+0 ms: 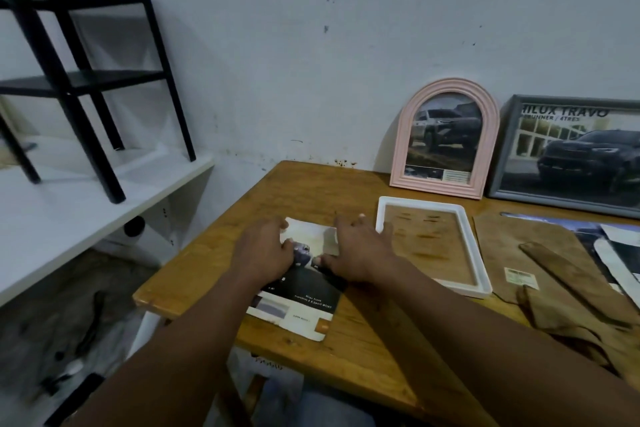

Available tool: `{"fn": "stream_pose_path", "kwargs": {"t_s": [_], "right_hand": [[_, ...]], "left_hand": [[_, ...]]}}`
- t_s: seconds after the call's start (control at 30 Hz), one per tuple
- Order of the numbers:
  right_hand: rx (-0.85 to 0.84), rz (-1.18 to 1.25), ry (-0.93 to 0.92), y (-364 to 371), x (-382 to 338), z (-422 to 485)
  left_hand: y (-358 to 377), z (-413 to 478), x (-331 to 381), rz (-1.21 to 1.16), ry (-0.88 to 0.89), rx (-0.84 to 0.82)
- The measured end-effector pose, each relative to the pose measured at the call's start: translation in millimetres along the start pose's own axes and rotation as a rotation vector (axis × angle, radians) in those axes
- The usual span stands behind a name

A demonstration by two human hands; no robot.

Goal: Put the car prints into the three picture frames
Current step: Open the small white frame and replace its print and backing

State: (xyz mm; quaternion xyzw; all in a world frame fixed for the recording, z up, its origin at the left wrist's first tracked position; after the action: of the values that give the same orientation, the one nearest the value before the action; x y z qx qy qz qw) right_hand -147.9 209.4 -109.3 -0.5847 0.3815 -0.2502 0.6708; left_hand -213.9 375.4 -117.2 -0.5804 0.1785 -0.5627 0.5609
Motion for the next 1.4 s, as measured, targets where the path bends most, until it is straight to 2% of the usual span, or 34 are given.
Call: {"fn": "stream_pose_path", "kwargs": {"t_s": [0.17, 0.27, 0.37, 0.43, 0.5, 0.63, 0.77, 0.9, 1.07, 1.23, 1.4], "right_hand": [[0.071, 0.105, 0.036, -6, 1, -1], [0.152, 0.289, -0.021, -15, -5, -8], [0.314, 0.547, -0.042, -43, 2, -11], [0.414, 0.629, -0.019, -67, 23, -8], [0.423, 0.657, 0.027, -87, 55, -1], [0.380, 0.539, 0.187, -105, 136, 1], [0.372, 0.459, 0.337, -91, 191, -10], [0.336, 0.389, 0.260, -68, 194, -10], [0.320, 0.067, 0.186, -55, 182, -12], [0.169, 0.159, 0.088, -33, 186, -10], [0.153, 0.118, 0.028, -23, 179, -11]], "left_hand": [[6, -6, 5, 0.040, 0.012, 0.096], [6, -2, 4, -0.089, 0.016, 0.134], [1, 3, 18, -0.192, 0.063, 0.160], [1, 9, 33, -0.272, 0.087, 0.141], [6, 15, 53, -0.364, 0.112, 0.108], [24, 17, 103, -0.393, 0.214, 0.037], [52, 13, 140, -0.337, 0.223, -0.082], [69, 9, 153, -0.281, 0.263, -0.173], [65, 12, 149, -0.169, 0.303, -0.135], [73, 9, 152, -0.089, 0.388, -0.192], [68, 11, 152, -0.137, 0.349, -0.171]]}}
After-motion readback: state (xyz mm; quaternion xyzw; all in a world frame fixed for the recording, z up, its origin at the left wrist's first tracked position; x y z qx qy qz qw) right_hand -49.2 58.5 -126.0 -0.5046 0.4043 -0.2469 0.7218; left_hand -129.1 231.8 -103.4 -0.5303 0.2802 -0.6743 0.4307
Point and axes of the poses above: each hand's wrist, its own z-axis towards the middle knuckle, its own y-axis out of the palm, x = y × z, the point moved 8 cm from there along z, towards the middle knuckle, and after that the axes turned 2 degrees about x, right-handed, at the moved point
